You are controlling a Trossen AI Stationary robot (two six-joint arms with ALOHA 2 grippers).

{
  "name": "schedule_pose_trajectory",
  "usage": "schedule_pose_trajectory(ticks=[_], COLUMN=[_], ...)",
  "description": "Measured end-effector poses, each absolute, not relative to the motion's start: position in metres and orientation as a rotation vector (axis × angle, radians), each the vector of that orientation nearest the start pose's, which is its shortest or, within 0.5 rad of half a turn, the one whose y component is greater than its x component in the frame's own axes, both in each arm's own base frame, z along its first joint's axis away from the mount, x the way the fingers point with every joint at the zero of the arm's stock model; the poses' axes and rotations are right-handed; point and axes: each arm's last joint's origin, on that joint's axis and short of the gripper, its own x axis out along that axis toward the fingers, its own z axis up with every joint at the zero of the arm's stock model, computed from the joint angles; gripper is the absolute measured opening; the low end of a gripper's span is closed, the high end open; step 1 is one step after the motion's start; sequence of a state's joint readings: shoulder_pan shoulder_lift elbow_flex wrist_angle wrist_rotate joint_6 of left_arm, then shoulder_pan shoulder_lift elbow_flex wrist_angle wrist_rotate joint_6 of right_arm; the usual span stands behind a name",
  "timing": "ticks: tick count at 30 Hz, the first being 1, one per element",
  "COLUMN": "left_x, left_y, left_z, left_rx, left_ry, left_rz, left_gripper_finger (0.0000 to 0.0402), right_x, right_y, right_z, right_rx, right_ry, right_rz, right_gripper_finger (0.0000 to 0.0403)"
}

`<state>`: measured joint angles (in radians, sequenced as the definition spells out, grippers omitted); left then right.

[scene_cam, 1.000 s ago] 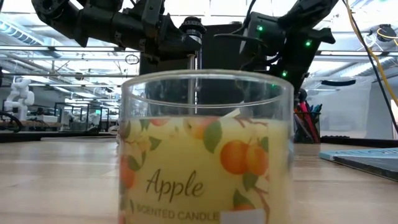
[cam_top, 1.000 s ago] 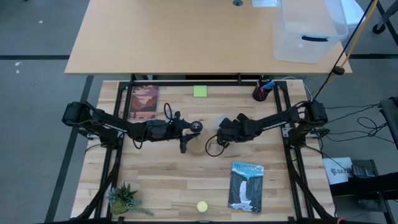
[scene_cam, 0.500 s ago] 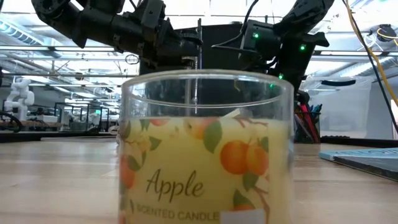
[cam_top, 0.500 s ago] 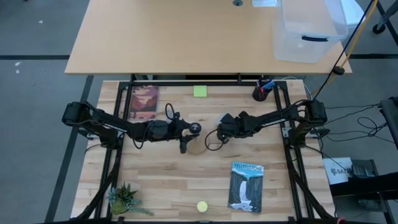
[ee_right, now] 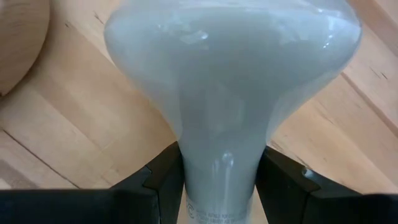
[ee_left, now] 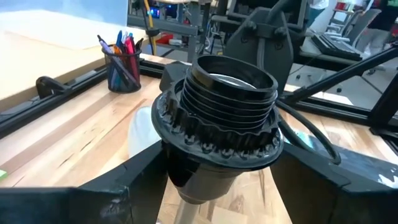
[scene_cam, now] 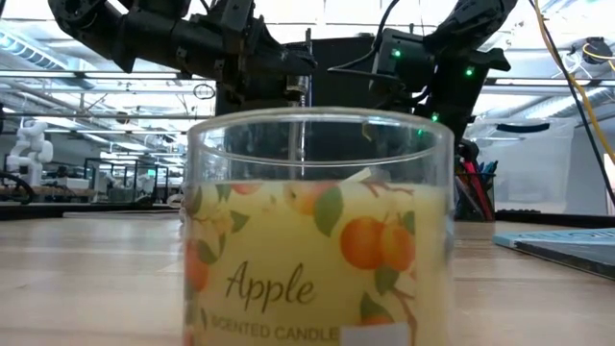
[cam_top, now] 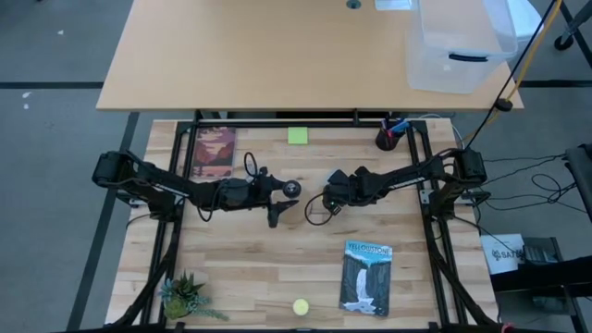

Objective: Screw lightbulb
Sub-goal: Remove the lightbulb from the lamp

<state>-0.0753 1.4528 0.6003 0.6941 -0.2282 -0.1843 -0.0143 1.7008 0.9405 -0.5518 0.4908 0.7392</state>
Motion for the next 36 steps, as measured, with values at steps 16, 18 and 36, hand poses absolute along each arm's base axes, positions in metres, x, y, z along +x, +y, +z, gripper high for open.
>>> schedule_pose_trajectory(ticks=[16,18,36], left_x=[0.288,0.288,0.290], left_y=[-0.015,-0.016,-0.010], left_z=[0.203,0.204,0.204], left_rx=[-0.153,-0.154,-0.236], left_ry=[0.155,0.147,0.181], left_rz=[0.283,0.281,-0.004], left_gripper_finger=[0.0271,0.0271,0.0270], right_x=[0.296,0.295,0.293], right_y=[-0.018,-0.018,-0.019], right_z=[0.149,0.149,0.149], right_rx=[0.307,0.313,0.309], right_ry=[1.061,1.069,1.093], right_rz=[-0.863,-0.858,-0.856], right_gripper_finger=[0.0164,0.0164,0.0164])
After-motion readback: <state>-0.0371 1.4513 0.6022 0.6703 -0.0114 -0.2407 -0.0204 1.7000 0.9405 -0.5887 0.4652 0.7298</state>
